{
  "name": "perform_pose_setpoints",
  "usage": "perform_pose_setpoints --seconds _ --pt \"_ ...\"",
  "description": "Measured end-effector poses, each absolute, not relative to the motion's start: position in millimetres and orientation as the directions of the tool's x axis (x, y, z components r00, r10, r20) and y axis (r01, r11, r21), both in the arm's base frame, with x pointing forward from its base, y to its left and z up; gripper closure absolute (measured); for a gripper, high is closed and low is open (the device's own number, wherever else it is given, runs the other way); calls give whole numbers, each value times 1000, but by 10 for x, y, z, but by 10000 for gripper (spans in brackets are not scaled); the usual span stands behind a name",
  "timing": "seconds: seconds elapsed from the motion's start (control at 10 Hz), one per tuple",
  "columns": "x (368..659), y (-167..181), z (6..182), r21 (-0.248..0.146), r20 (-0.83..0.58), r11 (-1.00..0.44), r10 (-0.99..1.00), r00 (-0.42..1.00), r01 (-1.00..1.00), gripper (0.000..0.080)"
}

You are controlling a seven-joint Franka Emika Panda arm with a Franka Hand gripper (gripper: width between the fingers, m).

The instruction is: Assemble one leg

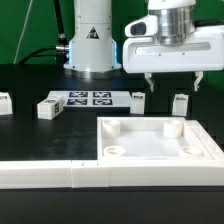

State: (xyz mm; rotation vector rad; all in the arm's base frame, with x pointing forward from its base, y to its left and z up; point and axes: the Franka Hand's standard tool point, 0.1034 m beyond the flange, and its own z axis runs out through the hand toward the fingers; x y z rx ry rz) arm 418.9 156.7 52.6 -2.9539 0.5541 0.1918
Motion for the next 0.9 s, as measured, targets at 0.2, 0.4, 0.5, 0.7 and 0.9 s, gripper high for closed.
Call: perform_pose_setpoints --seconds 0.2,0.4,0.5,0.7,0.9 --pt "4159 1645 533 -103 -278 -932 -310 909 -349 150" --pt "4124 1655 511 -87 -403 -933 -286 869 -348 150" --pt "4113 1660 478 -80 -453 -933 -278 847 -350 150" --pt "4072 1648 407 -72 -612 -937 -229 757 -342 150" --pt "3991 1671 332 -53 -730 -939 -195 655 -339 150"
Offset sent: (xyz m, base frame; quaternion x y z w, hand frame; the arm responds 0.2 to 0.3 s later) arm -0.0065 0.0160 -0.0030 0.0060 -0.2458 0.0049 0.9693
